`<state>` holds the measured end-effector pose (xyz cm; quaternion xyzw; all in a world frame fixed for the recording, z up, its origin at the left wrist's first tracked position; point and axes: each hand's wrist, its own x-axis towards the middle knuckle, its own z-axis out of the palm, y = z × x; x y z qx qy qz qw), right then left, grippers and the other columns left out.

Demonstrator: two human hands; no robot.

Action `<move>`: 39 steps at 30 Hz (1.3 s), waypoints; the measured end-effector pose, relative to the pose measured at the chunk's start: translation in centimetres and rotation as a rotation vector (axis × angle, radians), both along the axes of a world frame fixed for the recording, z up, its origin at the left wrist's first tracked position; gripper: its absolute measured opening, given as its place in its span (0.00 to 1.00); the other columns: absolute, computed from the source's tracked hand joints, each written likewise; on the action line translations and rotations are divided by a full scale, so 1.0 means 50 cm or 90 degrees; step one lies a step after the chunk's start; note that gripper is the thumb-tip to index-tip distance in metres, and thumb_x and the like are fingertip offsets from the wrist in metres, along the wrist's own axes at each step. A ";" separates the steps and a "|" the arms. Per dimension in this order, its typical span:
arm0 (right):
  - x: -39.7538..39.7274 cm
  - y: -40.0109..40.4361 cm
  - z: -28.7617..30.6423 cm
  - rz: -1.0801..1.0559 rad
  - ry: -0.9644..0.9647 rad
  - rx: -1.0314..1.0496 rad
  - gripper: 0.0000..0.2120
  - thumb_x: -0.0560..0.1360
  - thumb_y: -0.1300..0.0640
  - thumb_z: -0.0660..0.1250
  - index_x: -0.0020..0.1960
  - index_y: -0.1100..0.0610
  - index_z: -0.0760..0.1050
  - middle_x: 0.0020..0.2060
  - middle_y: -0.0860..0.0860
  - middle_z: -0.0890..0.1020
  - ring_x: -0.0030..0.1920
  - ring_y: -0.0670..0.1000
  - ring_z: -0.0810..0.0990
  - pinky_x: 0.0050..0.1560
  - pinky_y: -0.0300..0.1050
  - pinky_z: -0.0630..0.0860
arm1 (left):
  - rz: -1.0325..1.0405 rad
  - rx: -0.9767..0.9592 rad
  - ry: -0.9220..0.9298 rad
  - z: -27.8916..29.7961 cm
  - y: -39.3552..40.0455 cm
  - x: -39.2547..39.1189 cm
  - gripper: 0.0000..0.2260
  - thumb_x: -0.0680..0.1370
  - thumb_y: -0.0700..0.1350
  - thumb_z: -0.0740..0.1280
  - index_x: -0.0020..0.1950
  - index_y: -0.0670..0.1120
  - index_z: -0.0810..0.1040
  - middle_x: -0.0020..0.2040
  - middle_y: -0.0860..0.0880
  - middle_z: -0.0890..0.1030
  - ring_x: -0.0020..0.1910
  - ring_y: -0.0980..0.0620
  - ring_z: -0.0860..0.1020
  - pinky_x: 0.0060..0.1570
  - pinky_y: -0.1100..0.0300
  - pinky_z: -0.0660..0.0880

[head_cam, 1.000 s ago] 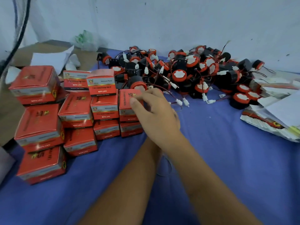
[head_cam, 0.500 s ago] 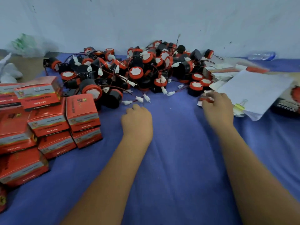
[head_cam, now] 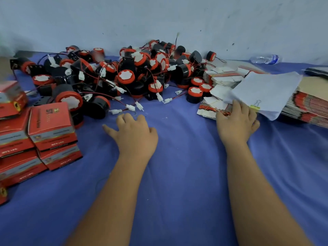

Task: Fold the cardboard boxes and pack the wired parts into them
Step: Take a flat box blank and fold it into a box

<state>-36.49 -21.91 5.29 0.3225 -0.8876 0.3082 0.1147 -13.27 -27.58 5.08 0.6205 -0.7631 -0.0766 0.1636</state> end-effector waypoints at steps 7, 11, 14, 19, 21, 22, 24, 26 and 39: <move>-0.032 -0.002 0.001 -0.110 -0.070 0.013 0.25 0.79 0.44 0.56 0.75 0.47 0.63 0.79 0.53 0.44 0.78 0.59 0.44 0.73 0.64 0.45 | -0.041 0.012 0.001 -0.002 0.003 -0.005 0.11 0.79 0.48 0.60 0.59 0.46 0.72 0.67 0.43 0.67 0.72 0.41 0.58 0.72 0.30 0.51; -0.036 0.000 0.002 -0.034 -0.095 0.096 0.21 0.80 0.43 0.52 0.71 0.42 0.67 0.80 0.51 0.44 0.78 0.60 0.47 0.72 0.66 0.43 | -0.052 0.026 0.016 -0.002 0.001 -0.003 0.13 0.80 0.49 0.60 0.62 0.46 0.70 0.64 0.44 0.67 0.70 0.40 0.60 0.70 0.33 0.55; -0.023 -0.004 0.001 -0.009 -0.023 0.162 0.19 0.79 0.45 0.53 0.68 0.44 0.69 0.78 0.48 0.56 0.76 0.64 0.49 0.72 0.65 0.45 | -0.053 0.027 0.018 -0.003 0.001 -0.003 0.14 0.79 0.49 0.60 0.63 0.46 0.70 0.64 0.44 0.67 0.70 0.40 0.61 0.70 0.33 0.56; 0.009 -0.007 0.011 -0.023 0.109 0.179 0.16 0.78 0.46 0.57 0.61 0.49 0.76 0.63 0.48 0.76 0.66 0.65 0.62 0.64 0.61 0.58 | -0.054 0.026 0.011 -0.003 0.002 -0.005 0.14 0.79 0.49 0.59 0.63 0.46 0.70 0.65 0.43 0.67 0.68 0.40 0.63 0.70 0.32 0.56; 0.023 -0.012 0.012 0.001 0.179 0.187 0.17 0.78 0.45 0.61 0.60 0.53 0.78 0.58 0.52 0.78 0.63 0.62 0.66 0.60 0.57 0.61 | -0.055 0.022 0.015 -0.004 0.002 -0.005 0.12 0.79 0.49 0.59 0.61 0.46 0.70 0.64 0.43 0.67 0.67 0.40 0.64 0.69 0.33 0.56; 0.031 -0.015 0.011 0.028 0.195 0.176 0.17 0.77 0.45 0.63 0.60 0.55 0.79 0.57 0.55 0.78 0.61 0.61 0.67 0.59 0.55 0.61 | -0.056 0.019 0.018 -0.005 0.003 -0.005 0.11 0.79 0.48 0.59 0.60 0.46 0.70 0.64 0.44 0.67 0.67 0.40 0.65 0.69 0.33 0.56; 0.048 -0.022 0.010 0.089 0.191 0.142 0.17 0.76 0.49 0.64 0.59 0.56 0.80 0.55 0.57 0.78 0.59 0.60 0.69 0.58 0.52 0.62 | -0.054 0.015 0.024 -0.005 0.002 -0.004 0.10 0.79 0.48 0.60 0.59 0.46 0.70 0.63 0.44 0.67 0.66 0.41 0.65 0.69 0.33 0.56; 0.062 -0.023 0.012 0.130 0.187 0.144 0.15 0.75 0.54 0.63 0.58 0.58 0.79 0.55 0.57 0.77 0.58 0.60 0.69 0.57 0.50 0.64 | -0.051 0.013 0.022 -0.006 0.001 -0.004 0.10 0.79 0.49 0.60 0.59 0.47 0.70 0.63 0.44 0.67 0.66 0.41 0.66 0.70 0.33 0.56; 0.304 -0.071 0.040 0.472 0.201 -0.366 0.06 0.70 0.67 0.72 0.36 0.64 0.77 0.33 0.56 0.77 0.38 0.58 0.75 0.36 0.53 0.73 | -0.256 0.150 0.708 0.013 0.003 0.006 0.10 0.81 0.38 0.61 0.45 0.51 0.76 0.35 0.62 0.82 0.37 0.67 0.78 0.36 0.74 0.72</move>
